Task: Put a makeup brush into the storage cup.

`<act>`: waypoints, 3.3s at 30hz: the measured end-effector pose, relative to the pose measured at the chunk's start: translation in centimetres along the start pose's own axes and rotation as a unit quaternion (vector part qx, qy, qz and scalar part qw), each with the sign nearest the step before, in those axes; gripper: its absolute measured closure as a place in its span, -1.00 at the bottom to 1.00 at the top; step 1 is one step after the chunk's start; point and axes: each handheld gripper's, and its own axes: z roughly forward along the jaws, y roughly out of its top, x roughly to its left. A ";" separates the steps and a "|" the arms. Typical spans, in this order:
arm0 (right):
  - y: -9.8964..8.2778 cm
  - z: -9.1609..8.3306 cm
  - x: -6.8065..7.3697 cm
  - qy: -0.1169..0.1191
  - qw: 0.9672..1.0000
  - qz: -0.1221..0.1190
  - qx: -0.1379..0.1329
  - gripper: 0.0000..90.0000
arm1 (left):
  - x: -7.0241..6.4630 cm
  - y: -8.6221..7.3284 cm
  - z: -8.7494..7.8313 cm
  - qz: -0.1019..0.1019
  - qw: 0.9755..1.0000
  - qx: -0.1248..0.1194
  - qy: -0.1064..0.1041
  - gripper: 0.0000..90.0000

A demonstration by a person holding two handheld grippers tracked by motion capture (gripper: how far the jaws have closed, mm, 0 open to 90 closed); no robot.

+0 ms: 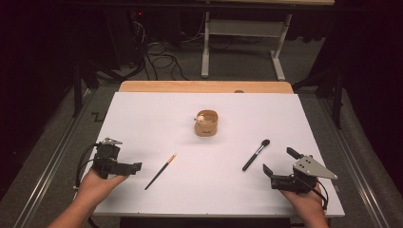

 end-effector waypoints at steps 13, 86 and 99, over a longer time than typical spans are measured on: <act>-0.1 0.1 0.1 0.004 1.000 0.000 0.002 -1.00 | -0.3 0.4 0.8 0.005 0.998 0.056 -0.018 -0.85; -0.2 0.2 0.3 0.017 1.000 -0.003 -0.001 -0.99 | -6.7 3.2 3.8 0.110 0.972 0.203 -0.041 -0.35; -0.2 0.1 0.3 0.020 1.000 0.002 -0.005 -0.99 | -7.7 3.1 4.6 0.123 0.968 0.213 -0.040 0.11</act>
